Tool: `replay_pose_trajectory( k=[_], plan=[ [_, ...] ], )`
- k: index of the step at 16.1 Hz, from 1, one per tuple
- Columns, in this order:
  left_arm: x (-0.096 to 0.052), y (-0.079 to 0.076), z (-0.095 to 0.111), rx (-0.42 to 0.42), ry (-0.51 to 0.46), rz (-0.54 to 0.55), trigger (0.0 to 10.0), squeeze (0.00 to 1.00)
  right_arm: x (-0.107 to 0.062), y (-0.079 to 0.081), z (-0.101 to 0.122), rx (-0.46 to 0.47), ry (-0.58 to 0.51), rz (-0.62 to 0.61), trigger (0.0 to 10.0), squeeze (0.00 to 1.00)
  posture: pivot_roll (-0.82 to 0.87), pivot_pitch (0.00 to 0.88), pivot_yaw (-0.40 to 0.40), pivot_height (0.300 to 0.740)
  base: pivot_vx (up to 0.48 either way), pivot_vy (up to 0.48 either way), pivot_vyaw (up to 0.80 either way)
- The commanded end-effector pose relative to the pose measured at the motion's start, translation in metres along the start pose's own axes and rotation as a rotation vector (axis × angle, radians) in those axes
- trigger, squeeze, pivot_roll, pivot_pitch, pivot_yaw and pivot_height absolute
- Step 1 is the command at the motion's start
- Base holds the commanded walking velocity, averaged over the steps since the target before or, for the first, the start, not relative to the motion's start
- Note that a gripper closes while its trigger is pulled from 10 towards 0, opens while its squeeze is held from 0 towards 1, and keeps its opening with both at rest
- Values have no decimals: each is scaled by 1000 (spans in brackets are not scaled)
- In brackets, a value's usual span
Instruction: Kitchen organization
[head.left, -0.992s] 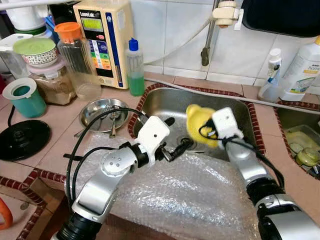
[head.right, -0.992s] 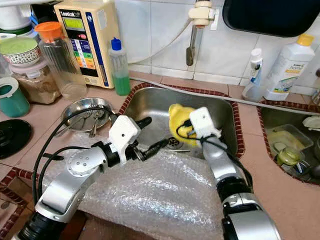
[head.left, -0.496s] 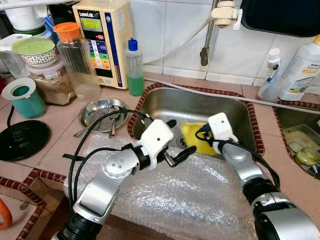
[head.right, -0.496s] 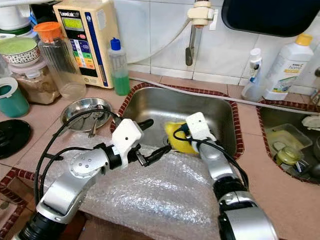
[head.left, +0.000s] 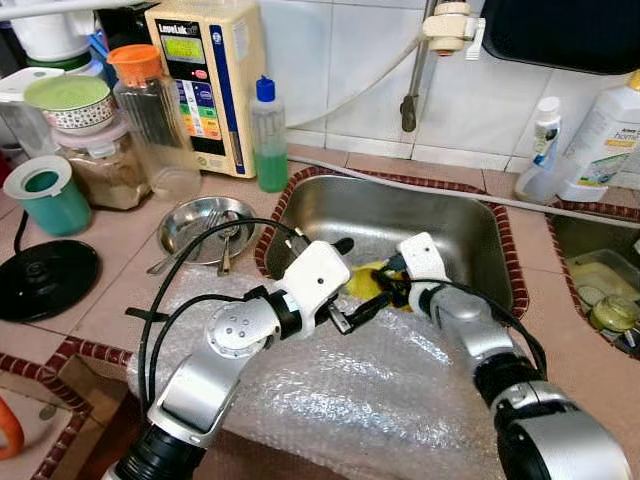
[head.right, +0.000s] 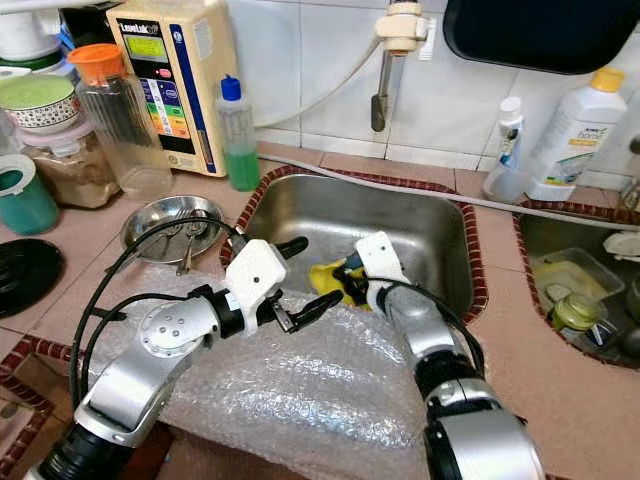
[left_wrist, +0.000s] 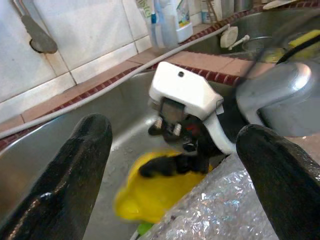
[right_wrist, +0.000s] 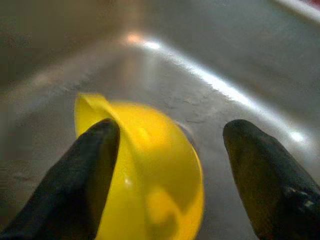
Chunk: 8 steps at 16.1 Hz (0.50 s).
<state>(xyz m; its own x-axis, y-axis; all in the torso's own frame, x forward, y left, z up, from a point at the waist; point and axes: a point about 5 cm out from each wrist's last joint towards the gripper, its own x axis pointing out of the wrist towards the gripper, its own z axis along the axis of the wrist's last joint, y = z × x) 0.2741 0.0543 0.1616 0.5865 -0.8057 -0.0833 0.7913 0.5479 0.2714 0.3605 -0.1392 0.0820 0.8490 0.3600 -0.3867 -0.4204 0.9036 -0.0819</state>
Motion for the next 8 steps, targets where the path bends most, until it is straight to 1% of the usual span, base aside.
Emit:
replay_pose_trajectory(
  k=[1, 2, 3, 5, 6, 7, 8],
  plan=[
    [1, 0, 1, 19, -5, 0, 10000, 1000, 3, 8, 6, 160, 0, 92, 10000, 1000, 41, 0, 3, 740, 0, 0, 0],
    [1, 0, 1, 18, -6, 2, 10000, 1000, 4, 10, 9, 213, -4, 112, 10000, 1000, 41, 0, 3, 740, 0, 0, 0],
    [1, 0, 1, 18, -7, 3, 10000, 1000, 5, 10, 12, 263, -12, 103, 10000, 1000, 42, 0, 0, 740, 0, 0, 0],
    [1, 0, 1, 17, -7, 5, 10000, 1000, 5, 10, 14, 277, -19, 111, 10000, 1000, 41, 0, -1, 740, 0, 0, 0],
    [1, 0, 1, 17, -7, 10, 10000, 1000, 4, 9, 17, 223, -39, 99, 10000, 1000, 42, 0, -2, 740, 0, 0, 0],
    [1, 3, 1, 23, -8, 36, 10000, 1000, 4, 6, 22, 195, -76, 71, 10000, 1000, 43, 0, -3, 740, 0, 0, 0],
    [0, 11, 2, 23, -19, 106, 10000, 1000, 2, 2, 32, 167, -142, 31, 10000, 1000, 44, 0, -4, 740, 0, 0, 0]
  ],
)
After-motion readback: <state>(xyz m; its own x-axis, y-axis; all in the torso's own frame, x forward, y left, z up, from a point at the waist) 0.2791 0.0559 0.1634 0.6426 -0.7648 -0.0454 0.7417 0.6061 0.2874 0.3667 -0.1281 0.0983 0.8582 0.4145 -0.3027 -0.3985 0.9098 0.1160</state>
